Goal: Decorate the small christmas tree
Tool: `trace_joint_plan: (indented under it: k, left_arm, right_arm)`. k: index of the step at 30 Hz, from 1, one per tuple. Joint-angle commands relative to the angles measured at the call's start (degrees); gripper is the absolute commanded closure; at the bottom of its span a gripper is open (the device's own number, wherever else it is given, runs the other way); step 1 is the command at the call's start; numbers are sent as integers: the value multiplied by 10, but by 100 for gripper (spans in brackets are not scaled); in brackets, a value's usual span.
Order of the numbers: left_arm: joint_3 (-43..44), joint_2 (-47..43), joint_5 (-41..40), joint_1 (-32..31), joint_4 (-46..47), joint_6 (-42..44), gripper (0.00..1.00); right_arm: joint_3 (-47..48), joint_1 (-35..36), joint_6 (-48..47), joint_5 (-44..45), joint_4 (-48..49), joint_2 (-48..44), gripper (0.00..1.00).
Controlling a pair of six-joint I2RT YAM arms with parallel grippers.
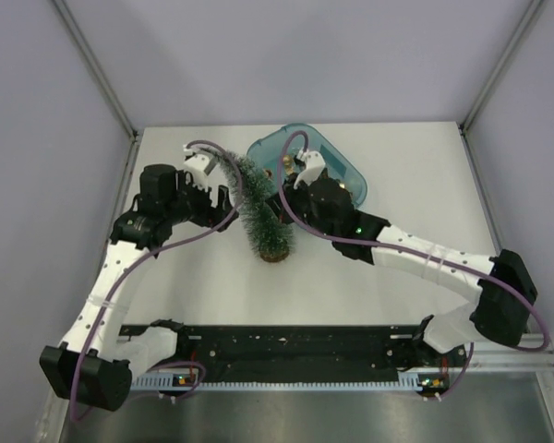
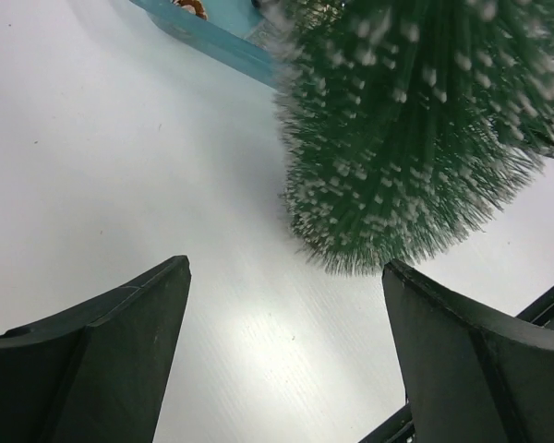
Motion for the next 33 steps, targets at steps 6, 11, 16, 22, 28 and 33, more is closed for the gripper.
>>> trace_joint_plan:
  k: [6,11,16,22,28,33]
  left_arm:
    - [89,-45,-24,5,-127,54,1]
    - [117,-64,-63,18,-146,42,1]
    - [74,-74,-125,23,-105,13,1]
    - [25,-81,-112,23,-60,-9,1]
    - [19,-81,-87,23,-48,-11,1]
    - [24,-81,-94,23,-44,-28,1]
  right_arm:
    - [-99,23,11,26,-5,-121,100]
    - [-128,34,26,35,-9,-140,100]
    - [-103,58,26,52,-15,-149,100]
    - [-99,73,31,59,-18,-151,100]
    - [-96,79,38,54,-17,-148,100]
    - [-85,83,38,55,-18,-151,100]
